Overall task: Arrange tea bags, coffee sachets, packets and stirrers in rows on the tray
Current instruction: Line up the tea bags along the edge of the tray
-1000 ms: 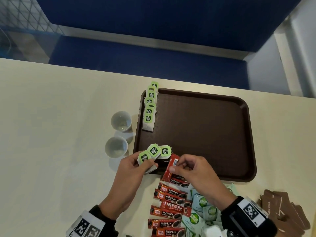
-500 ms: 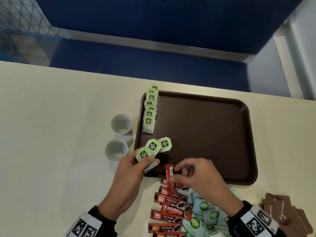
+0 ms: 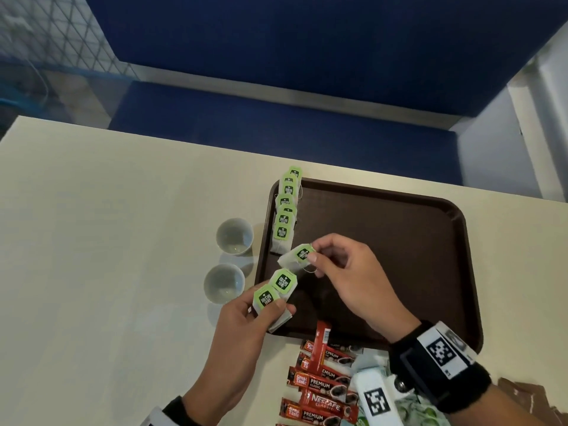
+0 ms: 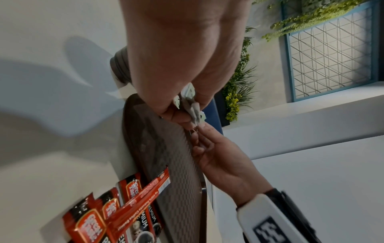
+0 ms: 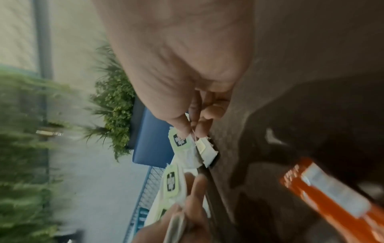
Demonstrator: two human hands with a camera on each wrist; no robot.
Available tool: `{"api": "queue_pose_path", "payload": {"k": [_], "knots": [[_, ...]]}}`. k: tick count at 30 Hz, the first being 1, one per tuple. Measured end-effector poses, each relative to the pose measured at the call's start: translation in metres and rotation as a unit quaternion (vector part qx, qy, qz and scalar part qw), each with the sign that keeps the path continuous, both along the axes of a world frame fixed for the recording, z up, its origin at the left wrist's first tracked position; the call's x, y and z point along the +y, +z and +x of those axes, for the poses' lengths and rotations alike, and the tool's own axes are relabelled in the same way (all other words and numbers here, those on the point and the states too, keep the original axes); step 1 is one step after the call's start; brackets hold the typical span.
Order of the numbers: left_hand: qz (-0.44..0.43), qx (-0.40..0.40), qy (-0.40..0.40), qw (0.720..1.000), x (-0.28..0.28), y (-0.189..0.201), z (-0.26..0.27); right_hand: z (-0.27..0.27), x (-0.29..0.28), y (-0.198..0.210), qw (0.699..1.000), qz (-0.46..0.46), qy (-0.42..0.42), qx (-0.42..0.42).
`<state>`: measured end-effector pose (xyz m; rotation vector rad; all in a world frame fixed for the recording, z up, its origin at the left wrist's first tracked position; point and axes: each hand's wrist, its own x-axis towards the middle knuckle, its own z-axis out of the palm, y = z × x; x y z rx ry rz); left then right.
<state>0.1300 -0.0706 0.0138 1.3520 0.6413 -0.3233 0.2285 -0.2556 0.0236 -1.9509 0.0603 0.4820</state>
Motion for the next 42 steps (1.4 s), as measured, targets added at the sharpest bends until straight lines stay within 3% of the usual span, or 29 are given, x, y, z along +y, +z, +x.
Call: {"api": "queue_pose_path", "payload": {"k": [6,14,25,42], "knots": [[0.029,0.032,-0.034,0.998,0.003,-0.004,-0.006,0.029,0.019,-0.015,0.987,-0.108,0.119,-0.021],[0.029,0.056,-0.055,0.997,0.006,-0.005,-0.003,0.050,0.037,-0.036,0.973,-0.181,0.134,-0.050],[0.022,0.052,-0.051,0.997,0.007,-0.006,0.000,0.055,0.036,-0.033,0.958,-0.217,0.177,-0.062],[0.014,0.045,-0.050,0.998,0.003,-0.008,0.001,0.052,0.033,-0.035,0.972,-0.176,0.127,-0.088]]}}
